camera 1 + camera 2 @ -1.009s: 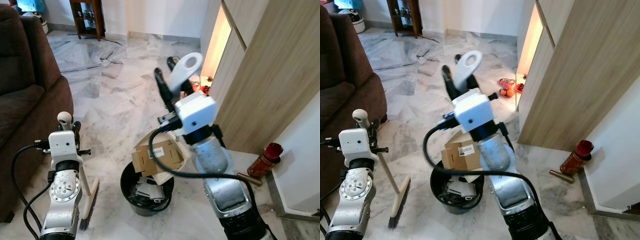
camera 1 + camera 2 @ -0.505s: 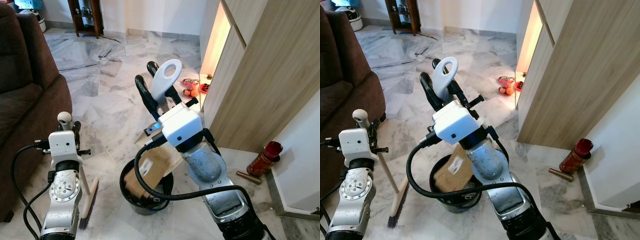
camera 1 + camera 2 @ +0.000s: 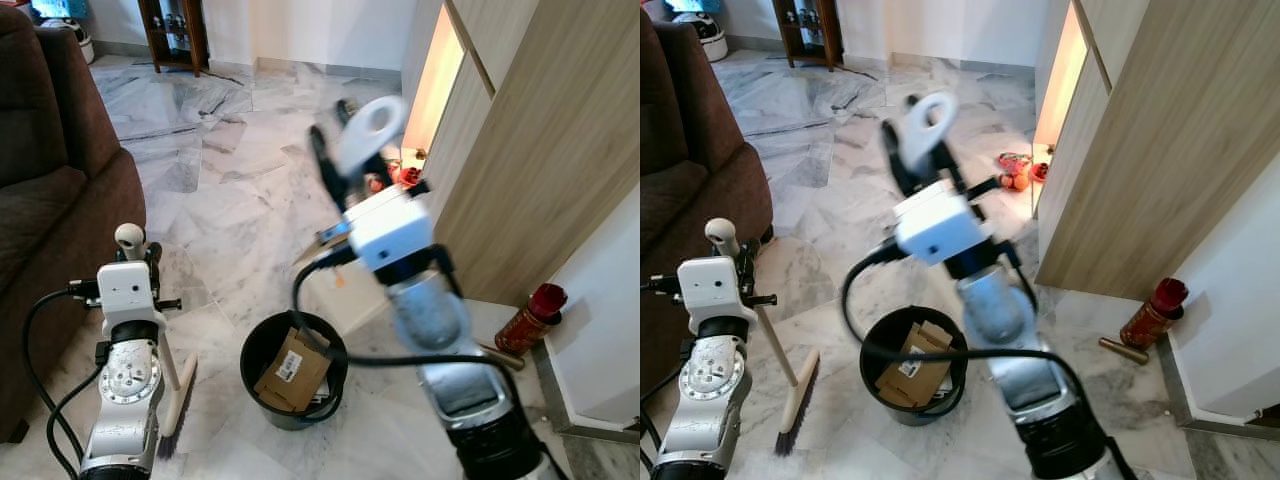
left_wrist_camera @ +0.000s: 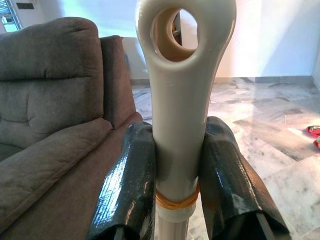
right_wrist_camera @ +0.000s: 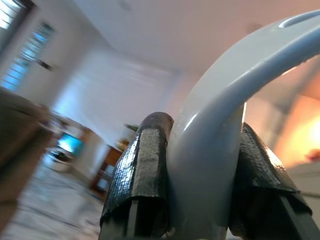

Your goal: Sweep floor

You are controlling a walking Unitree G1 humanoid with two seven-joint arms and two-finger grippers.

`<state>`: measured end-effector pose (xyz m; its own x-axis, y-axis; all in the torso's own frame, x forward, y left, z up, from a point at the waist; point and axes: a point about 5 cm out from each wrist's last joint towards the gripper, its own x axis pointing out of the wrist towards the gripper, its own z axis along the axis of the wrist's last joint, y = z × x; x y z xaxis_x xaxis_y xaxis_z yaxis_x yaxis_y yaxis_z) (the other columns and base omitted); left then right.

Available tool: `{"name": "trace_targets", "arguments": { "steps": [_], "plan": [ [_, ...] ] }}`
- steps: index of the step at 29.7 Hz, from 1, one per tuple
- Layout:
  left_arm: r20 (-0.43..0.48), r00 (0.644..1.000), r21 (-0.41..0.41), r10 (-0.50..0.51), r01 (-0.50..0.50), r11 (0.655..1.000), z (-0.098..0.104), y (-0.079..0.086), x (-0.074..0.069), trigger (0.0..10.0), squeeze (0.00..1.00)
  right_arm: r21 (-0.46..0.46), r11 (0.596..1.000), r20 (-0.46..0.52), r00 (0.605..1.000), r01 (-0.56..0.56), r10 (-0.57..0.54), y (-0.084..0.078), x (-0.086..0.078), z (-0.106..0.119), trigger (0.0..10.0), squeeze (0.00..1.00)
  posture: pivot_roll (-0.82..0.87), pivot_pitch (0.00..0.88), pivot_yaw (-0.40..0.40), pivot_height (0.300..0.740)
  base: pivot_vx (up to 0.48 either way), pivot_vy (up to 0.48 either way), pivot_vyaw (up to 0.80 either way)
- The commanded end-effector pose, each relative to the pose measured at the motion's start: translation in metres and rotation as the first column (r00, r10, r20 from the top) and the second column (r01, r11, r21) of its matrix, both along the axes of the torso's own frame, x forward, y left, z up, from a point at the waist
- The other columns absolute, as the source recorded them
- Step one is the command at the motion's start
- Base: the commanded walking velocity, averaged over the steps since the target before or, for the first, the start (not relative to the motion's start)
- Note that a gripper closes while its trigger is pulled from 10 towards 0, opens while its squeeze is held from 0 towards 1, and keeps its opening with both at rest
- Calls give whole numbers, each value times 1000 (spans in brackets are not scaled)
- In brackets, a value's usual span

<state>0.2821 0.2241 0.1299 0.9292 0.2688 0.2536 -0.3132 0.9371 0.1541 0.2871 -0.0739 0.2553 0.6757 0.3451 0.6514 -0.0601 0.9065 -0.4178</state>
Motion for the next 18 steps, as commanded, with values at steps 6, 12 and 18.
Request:
{"name": "trace_targets", "arguments": {
  "steps": [6,12,18],
  "plan": [
    [65,998,14,-24,23,1000,12,-4,1,10000,0,-8,978,-66,976,209,-209,-42,20,-13,10000,0,45,40,-46,740,0,0,0],
    [57,997,14,-46,45,999,11,-4,-2,10000,0,69,933,-204,920,353,-334,-83,32,-40,10000,0,45,33,-47,740,0,0,0],
    [43,996,6,-83,83,997,9,-8,-4,10000,0,130,897,-342,868,423,-360,-98,40,-68,10000,0,48,34,-48,740,0,0,0]
  ]
}}
